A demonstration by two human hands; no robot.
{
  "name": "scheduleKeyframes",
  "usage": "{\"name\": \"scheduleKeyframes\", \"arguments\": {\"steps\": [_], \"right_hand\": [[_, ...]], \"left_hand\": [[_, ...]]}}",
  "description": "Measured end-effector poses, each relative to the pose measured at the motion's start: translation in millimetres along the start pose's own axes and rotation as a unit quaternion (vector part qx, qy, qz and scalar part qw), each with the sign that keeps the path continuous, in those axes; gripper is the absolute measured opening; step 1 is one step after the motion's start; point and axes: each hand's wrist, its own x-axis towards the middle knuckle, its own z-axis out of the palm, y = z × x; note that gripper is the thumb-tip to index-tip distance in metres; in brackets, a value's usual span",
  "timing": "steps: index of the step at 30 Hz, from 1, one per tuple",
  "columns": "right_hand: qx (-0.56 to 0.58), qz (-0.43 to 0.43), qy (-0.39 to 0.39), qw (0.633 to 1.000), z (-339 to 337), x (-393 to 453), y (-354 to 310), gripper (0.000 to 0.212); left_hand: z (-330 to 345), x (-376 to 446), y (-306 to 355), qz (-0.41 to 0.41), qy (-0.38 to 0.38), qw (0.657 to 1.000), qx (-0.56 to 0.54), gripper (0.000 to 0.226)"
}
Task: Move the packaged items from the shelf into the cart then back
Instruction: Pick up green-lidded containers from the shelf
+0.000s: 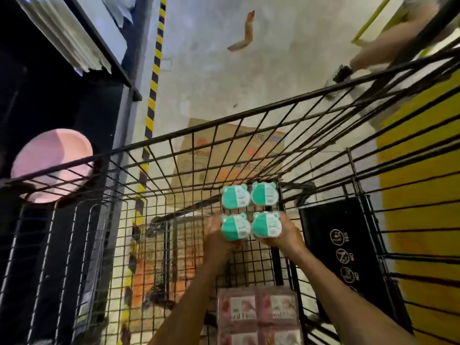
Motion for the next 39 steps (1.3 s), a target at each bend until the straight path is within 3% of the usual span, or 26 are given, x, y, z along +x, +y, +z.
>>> {"name": "scheduleKeyframes", "arguments": {"steps": [5, 10, 26, 34, 37, 39], "right_hand": [[-0.023, -0.005, -0.013, 1.0, 5, 10, 4, 0.057], [0.032, 0.039, 0.026, 0.998, 9, 18, 9, 0.068], [0.019, -0.017, 0.083, 0.996, 15, 10, 8, 0.078], [0.002, 0.078, 0.095, 0.992, 20, -38, -12, 0.055], [-0.038, 0.057, 0.113, 0.991, 15, -64, -29, 0.054], [-0.068, 0.026, 0.12, 0.99, 10, -84, -45, 0.05]], "left_hand": [[4, 10, -1, 0.052, 0.022, 0.998, 0.034, 0.047], [5, 14, 4, 0.065, 0.039, 0.997, 0.022, 0.059], [4, 9, 14, 0.032, 0.045, 0.998, 0.03, 0.066], [-33, -33, 39, -0.036, -0.021, 0.996, 0.082, 0.089], [-55, -53, 59, -0.044, -0.034, 0.997, 0.058, 0.097], [-69, -68, 73, 0.002, -0.024, 0.995, 0.094, 0.084]]}}
